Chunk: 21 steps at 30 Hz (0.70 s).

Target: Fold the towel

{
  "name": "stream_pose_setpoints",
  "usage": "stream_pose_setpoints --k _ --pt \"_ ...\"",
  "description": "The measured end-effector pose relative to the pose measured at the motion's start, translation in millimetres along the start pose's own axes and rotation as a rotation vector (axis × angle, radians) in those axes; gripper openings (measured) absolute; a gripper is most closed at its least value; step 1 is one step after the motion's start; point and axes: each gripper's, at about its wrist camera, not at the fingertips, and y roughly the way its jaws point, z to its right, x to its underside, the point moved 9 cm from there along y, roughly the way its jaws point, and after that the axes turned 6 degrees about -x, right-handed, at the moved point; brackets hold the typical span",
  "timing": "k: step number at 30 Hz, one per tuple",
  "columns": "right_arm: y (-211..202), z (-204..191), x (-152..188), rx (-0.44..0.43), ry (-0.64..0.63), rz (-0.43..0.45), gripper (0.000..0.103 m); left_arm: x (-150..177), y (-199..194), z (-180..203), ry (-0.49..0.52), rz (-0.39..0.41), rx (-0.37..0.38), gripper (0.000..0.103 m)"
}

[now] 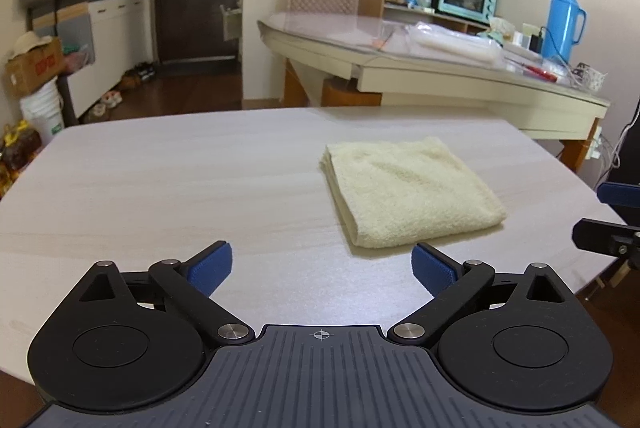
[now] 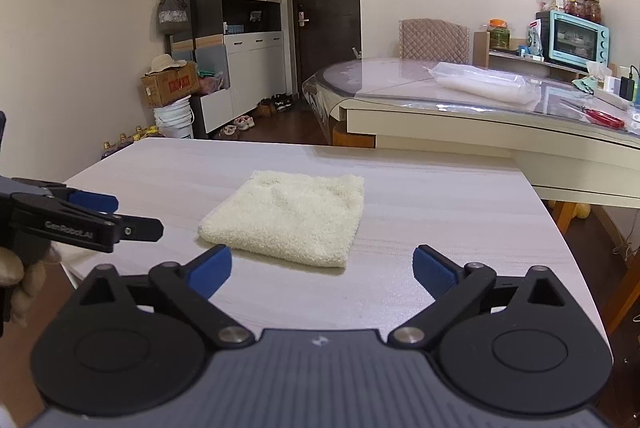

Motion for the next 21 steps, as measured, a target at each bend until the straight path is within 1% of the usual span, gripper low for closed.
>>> stream_pose_setpoints --k 6,10,13,16,21 --pt "1 4 1 0.048 0.011 0.004 0.103 -2 1 3 0.007 -0.010 0.003 0.102" --pt "4 5 6 0.088 -0.009 -0.018 0.103 0 2 4 0.005 -0.020 -0.010 0.102" --pt "5 6 8 0.082 0.002 -0.034 0.103 1 2 4 -0.009 -0.024 -0.009 0.102" --pt "5 4 11 0.049 0.031 -0.048 0.103 2 2 5 -0.014 -0.024 -0.001 0.102" --pt "3 3 11 0.049 0.033 -0.067 0.103 0 2 5 -0.036 -0.022 0.014 0.103"
